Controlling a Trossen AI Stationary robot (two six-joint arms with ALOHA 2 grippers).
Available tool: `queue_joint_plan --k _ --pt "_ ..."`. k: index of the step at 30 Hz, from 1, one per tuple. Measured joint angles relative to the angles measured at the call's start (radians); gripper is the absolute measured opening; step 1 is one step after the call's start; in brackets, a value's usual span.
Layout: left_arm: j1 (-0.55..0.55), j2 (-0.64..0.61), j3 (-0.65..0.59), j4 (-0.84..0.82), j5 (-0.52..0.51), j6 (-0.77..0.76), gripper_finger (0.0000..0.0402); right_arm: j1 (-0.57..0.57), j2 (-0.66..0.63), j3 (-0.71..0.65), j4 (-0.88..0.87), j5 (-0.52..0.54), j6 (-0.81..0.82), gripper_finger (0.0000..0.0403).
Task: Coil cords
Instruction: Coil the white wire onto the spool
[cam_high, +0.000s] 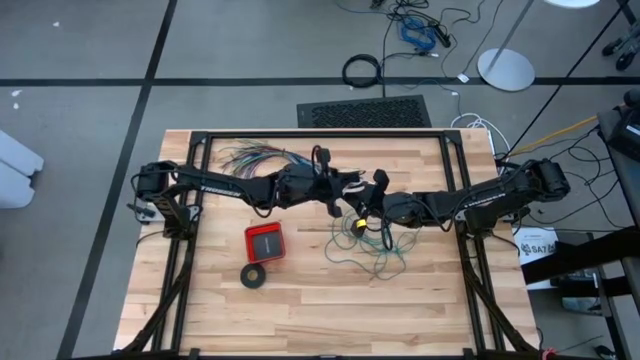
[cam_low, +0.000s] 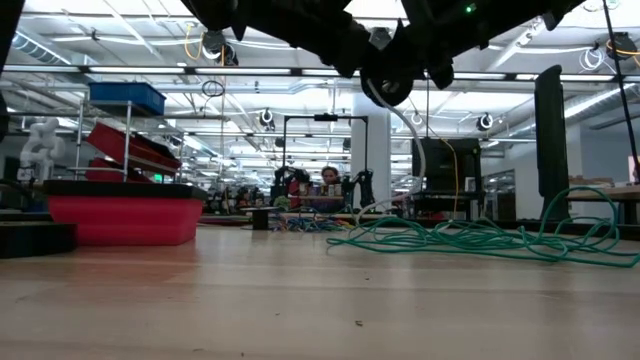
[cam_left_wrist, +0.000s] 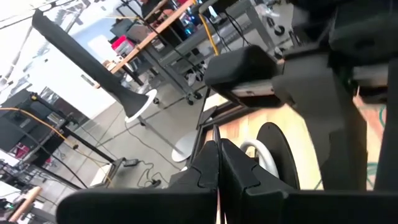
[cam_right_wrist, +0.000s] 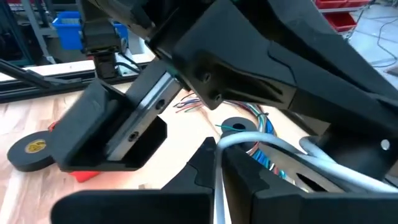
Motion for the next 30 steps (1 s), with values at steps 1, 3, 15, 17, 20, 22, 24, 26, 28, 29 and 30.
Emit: queue_joint_plan --k 1,3,15,17,20,22,24,26,28,29,30 --pt "0.0 0.0 0.0 -0.01 0.0 0.011 0.0 0.0 0.0 0.0 0.0 -0.003 0.0 0.0007" --pt "0.0 0.0 0.0 -0.032 -0.003 0.034 0.0 0.004 0.0 0.0 0.0 -0.005 0.001 0.0007" --pt "-0.012 -0.003 0.0 -0.173 0.016 0.12 0.0 0.015 0.0 0.0 -0.104 -0.014 0.074 0.0008" --pt "-0.015 -0.005 0.0 -0.189 0.027 0.12 0.0 0.019 -0.008 0.0 -0.136 -0.016 0.078 0.0008" --pt "-0.021 -0.012 0.0 -0.218 0.038 0.12 0.0 0.026 -0.033 0.0 -0.184 -0.015 0.079 0.0008" --pt "-0.024 -0.017 0.0 -0.231 0.044 0.12 0.0 0.031 -0.058 0.0 -0.219 -0.016 0.079 0.0008" --pt "-0.027 -0.023 0.0 -0.243 0.052 0.118 0.0 0.035 -0.082 0.0 -0.266 -0.015 0.082 0.0008" --pt "-0.03 -0.031 0.0 -0.25 0.065 0.11 0.0 0.035 -0.103 0.0 -0.31 -0.014 0.092 0.0008" --pt "-0.03 -0.042 0.0 -0.253 0.082 0.096 0.0 0.034 -0.115 0.001 -0.349 -0.01 0.102 0.0009" --pt "-0.03 -0.048 -0.001 -0.257 0.096 0.091 0.0 0.034 -0.117 0.003 -0.364 -0.01 0.104 0.0009" --pt "-0.03 -0.054 -0.001 -0.257 0.103 0.081 0.0 0.035 -0.12 0.003 -0.379 -0.009 0.105 0.0009"
